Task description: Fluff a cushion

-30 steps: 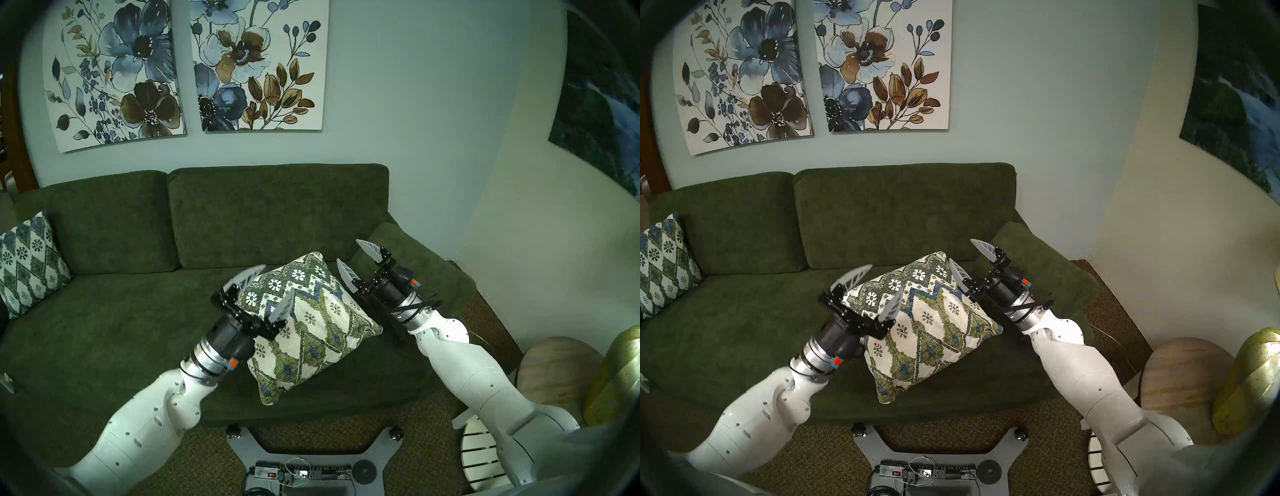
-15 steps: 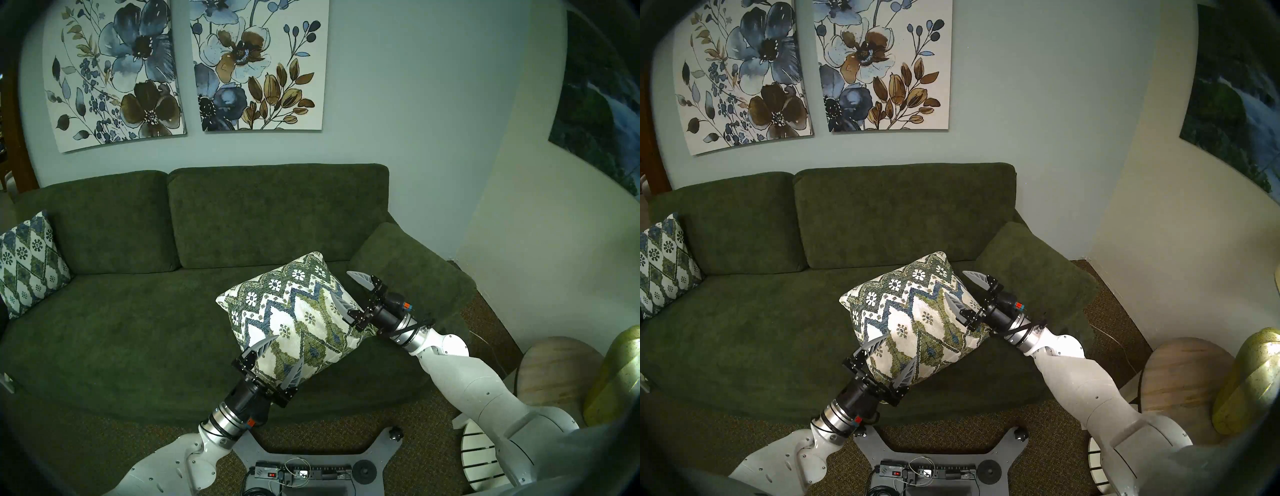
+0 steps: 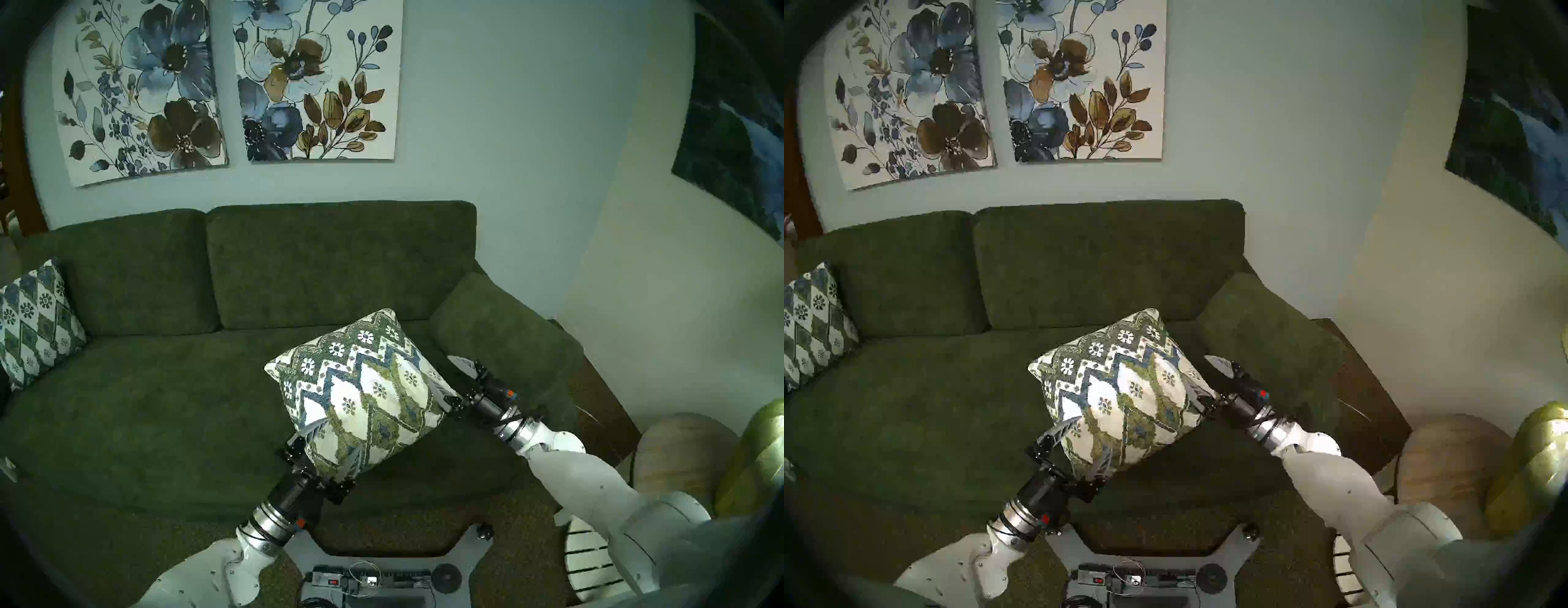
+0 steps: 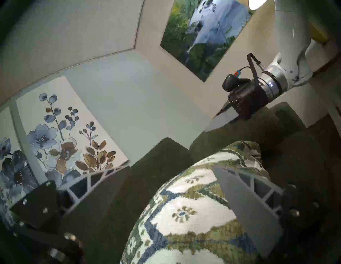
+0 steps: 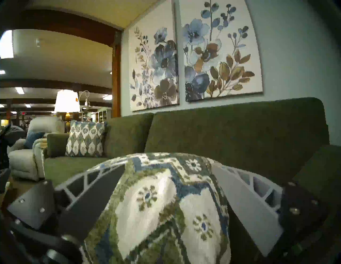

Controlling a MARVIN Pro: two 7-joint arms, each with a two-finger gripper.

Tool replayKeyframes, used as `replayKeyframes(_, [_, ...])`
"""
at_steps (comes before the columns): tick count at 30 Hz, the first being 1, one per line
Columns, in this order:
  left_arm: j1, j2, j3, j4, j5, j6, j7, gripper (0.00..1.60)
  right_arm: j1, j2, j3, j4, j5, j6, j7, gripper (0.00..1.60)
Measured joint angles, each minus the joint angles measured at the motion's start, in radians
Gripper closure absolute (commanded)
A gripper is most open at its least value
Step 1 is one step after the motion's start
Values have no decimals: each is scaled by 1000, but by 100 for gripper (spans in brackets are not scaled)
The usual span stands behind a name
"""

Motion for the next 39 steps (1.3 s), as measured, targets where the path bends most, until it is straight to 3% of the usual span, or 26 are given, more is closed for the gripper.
replayKeyframes(15, [20, -43, 57, 82, 11, 7, 19, 0, 0, -24, -83, 176, 7, -48, -48, 0])
replayKeyframes(29, [47, -21, 64, 34, 59, 20, 41, 0, 50, 14, -103, 212, 43, -40, -46, 0])
replayKeyframes(39, [78, 11, 41, 8, 71, 24, 67, 0, 62, -42, -161, 302, 18, -16, -27, 0])
